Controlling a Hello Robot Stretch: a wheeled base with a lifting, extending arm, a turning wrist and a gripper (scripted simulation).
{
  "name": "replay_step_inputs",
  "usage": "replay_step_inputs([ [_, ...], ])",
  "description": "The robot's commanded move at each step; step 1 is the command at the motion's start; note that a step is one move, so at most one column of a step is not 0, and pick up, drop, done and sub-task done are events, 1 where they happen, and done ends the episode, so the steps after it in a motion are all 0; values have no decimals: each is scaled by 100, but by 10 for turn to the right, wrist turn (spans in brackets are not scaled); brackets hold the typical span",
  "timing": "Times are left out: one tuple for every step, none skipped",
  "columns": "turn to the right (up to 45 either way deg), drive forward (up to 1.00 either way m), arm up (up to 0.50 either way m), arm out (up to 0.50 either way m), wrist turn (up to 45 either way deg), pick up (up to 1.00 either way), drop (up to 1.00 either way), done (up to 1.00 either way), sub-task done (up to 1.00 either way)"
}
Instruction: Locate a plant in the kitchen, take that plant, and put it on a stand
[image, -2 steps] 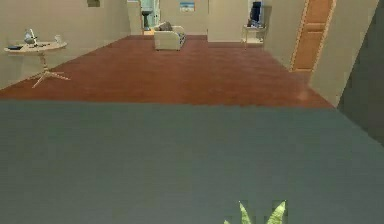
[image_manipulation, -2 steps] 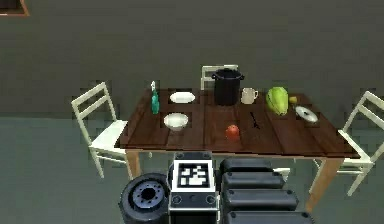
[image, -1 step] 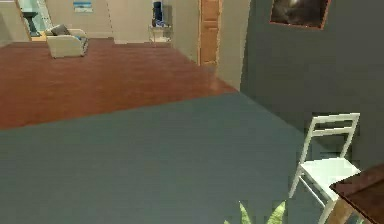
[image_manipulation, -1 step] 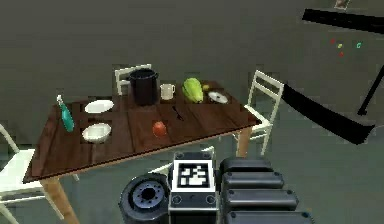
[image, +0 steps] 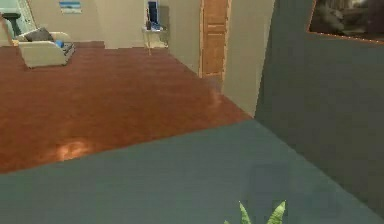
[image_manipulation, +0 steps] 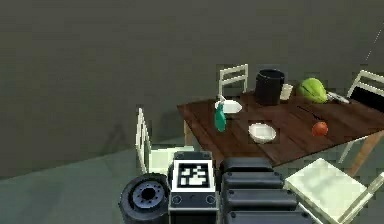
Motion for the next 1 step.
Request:
replay_step_inputs([
  [0,100,0,0,0,0,0,0,0],
])
